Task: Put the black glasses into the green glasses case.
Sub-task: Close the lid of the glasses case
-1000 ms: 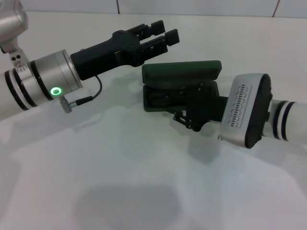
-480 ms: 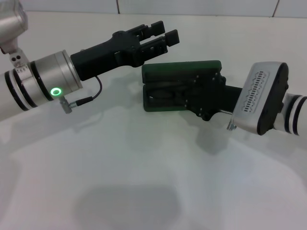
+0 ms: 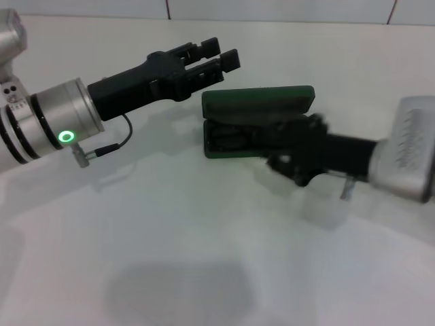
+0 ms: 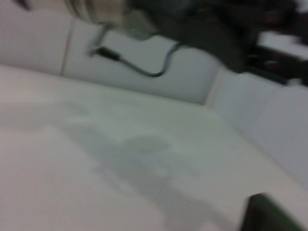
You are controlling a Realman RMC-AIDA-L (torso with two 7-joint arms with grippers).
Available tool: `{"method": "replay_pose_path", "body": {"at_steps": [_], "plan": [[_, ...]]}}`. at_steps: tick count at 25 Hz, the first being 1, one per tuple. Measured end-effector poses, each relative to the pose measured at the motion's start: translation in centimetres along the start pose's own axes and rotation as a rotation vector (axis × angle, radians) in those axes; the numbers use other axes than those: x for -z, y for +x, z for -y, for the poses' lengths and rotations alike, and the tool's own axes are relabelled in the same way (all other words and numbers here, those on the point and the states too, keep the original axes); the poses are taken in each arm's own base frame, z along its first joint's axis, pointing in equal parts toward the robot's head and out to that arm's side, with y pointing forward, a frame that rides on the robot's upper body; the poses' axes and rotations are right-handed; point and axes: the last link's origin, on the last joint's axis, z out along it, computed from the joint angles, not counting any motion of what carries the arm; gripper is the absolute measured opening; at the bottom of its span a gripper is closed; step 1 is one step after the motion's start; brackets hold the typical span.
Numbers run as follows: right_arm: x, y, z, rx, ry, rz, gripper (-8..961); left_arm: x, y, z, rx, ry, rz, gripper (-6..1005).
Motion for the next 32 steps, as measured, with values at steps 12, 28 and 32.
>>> {"method": "replay_pose_path", "body": {"at_steps": [12,28,32], "plan": [[13.0,4.0,5.9,-0.45,0.391,0.364,346,-5.3,1.0,4.7,-0.019,0.253,0.282,638],[13.0,5.4,5.5,-0.484,0.416,0.308,347,-10.6,0.2,4.9,-0.143,0.32,0.557,627],[12.9,5.3,5.5,-0.48,0.411,0.304,348,-10.6,-0.4,4.4,-0.148,0.28,0.587,624]]}}
